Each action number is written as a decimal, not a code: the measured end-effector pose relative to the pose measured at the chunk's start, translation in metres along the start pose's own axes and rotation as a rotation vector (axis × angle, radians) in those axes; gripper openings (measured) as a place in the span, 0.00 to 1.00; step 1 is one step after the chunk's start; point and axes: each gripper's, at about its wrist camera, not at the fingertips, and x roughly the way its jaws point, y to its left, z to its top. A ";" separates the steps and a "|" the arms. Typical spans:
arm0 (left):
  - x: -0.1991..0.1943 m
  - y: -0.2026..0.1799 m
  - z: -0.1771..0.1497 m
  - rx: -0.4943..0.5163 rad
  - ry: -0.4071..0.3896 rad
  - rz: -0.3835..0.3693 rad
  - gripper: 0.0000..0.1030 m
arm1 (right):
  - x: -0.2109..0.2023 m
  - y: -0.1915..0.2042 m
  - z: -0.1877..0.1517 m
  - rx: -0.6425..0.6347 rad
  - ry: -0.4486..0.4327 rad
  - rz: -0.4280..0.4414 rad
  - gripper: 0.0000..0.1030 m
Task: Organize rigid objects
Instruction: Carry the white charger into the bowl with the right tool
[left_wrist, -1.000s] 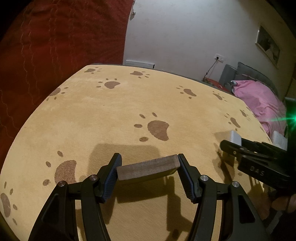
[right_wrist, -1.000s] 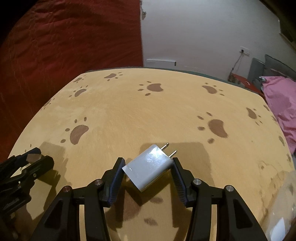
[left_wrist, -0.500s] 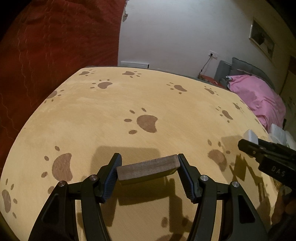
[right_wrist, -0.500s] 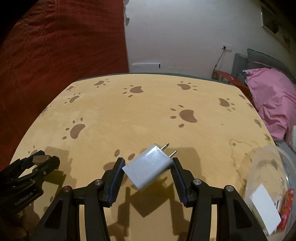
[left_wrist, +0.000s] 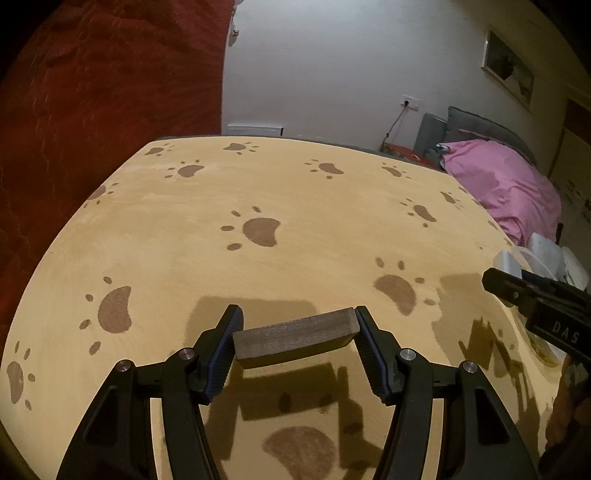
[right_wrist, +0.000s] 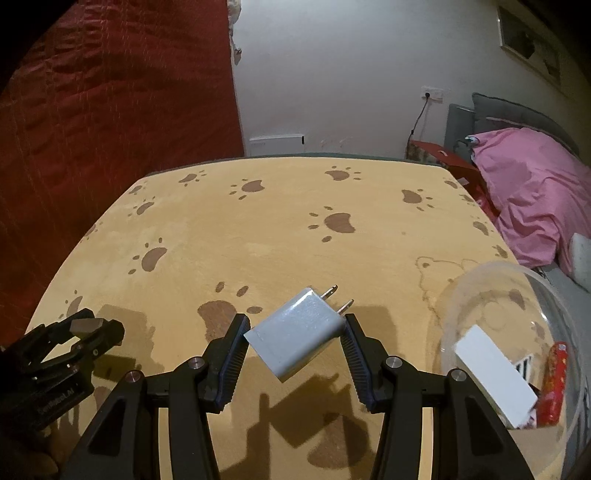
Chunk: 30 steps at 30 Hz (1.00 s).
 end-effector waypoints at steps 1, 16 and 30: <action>-0.002 -0.003 0.000 0.004 -0.001 -0.003 0.60 | -0.002 -0.002 -0.001 0.002 -0.004 -0.002 0.52; -0.027 -0.056 -0.002 0.085 -0.021 -0.053 0.60 | -0.038 -0.043 -0.013 0.067 -0.060 -0.008 0.52; -0.035 -0.096 -0.007 0.142 -0.014 -0.090 0.60 | -0.058 -0.077 -0.026 0.119 -0.090 -0.026 0.52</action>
